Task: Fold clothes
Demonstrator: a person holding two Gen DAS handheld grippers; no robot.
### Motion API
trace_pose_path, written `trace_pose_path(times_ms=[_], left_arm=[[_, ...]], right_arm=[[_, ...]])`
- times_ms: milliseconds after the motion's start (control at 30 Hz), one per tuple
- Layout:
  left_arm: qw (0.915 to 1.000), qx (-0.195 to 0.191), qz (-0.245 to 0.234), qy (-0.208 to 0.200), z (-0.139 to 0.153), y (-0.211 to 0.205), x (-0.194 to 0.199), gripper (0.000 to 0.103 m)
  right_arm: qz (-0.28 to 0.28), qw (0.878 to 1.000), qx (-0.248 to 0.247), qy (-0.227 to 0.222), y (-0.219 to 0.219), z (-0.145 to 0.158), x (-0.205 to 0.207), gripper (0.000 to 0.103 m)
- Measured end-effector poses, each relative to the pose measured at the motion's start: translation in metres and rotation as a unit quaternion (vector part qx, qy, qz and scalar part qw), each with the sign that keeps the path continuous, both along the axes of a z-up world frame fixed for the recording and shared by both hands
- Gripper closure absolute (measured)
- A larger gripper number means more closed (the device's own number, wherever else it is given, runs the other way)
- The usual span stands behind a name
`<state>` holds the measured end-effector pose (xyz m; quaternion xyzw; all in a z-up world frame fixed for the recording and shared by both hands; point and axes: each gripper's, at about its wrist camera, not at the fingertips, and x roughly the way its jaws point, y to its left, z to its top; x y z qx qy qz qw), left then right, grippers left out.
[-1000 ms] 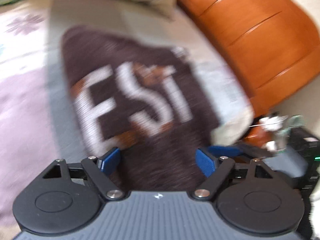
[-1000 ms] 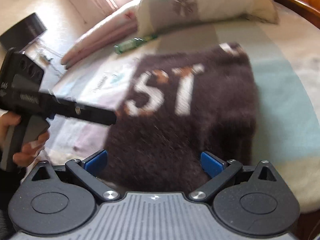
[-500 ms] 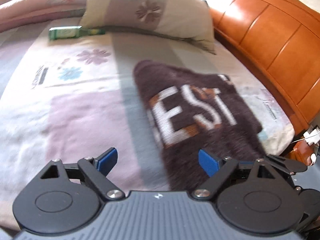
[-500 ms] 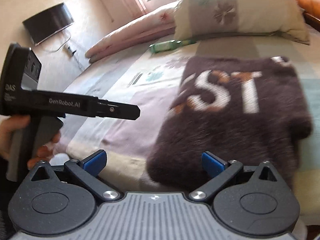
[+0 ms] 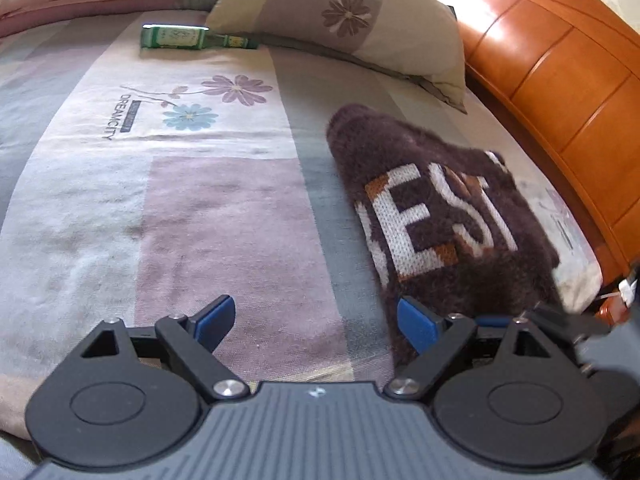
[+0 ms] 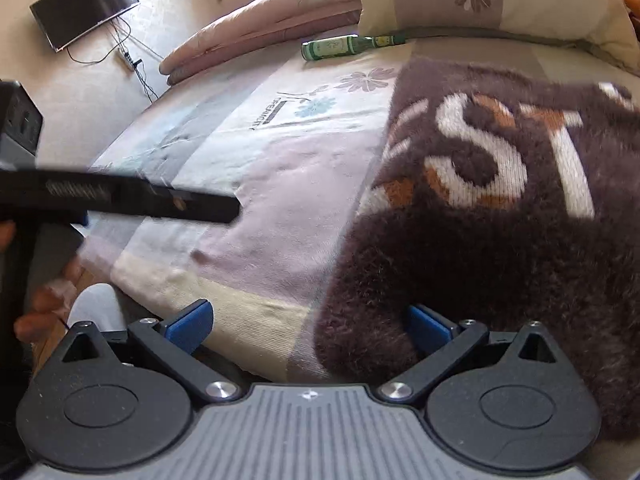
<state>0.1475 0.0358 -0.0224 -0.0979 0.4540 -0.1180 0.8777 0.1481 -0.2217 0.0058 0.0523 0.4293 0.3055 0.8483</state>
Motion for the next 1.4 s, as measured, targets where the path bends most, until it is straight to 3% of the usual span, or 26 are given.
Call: trace_pose_path(times_ms=[133, 233, 400, 533, 667, 800, 1067, 1267, 1400], left_arm=[[0.9997, -0.007, -0.018, -0.014, 0.007, 0.0, -0.001, 0.015], [0.9991, -0.024, -0.026, -0.024, 0.016, 0.003, -0.001, 0.015], [0.9986, -0.026, -0.034, -0.033, 0.024, 0.002, 0.0, 0.015], [0.9983, -0.029, -0.043, -0.026, 0.024, -0.003, 0.006, 0.015], [0.9976, -0.025, -0.062, -0.019, 0.021, -0.02, 0.01, 0.015], [0.9958, -0.023, -0.088, -0.011, 0.017, -0.043, 0.01, 0.015], [0.9934, -0.007, -0.114, -0.003, 0.019, -0.073, 0.014, 0.015], [0.9896, 0.005, -0.143, -0.014, 0.021, -0.106, 0.026, 0.015], [0.9855, -0.017, -0.168, -0.011, 0.018, -0.128, 0.044, 0.015]], right_arm=[[-0.003, 0.998, -0.034, -0.051, 0.0, 0.027, 0.003, 0.0], [-0.016, 0.994, -0.07, -0.077, -0.001, 0.03, 0.015, 0.0], [-0.017, 0.999, -0.046, -0.019, -0.001, -0.002, 0.041, 0.0], [-0.023, 0.999, -0.036, -0.032, -0.014, 0.016, 0.041, 0.0], [-0.089, 0.99, -0.078, -0.076, -0.048, 0.034, 0.045, 0.0], [-0.15, 0.987, -0.05, -0.013, -0.092, 0.009, 0.063, 0.0], [-0.163, 0.984, -0.033, -0.065, -0.096, 0.013, 0.02, 0.0], [-0.177, 0.981, -0.023, -0.071, -0.109, 0.017, -0.012, 0.0], [-0.185, 0.98, -0.031, -0.072, -0.115, 0.017, -0.024, 0.0]])
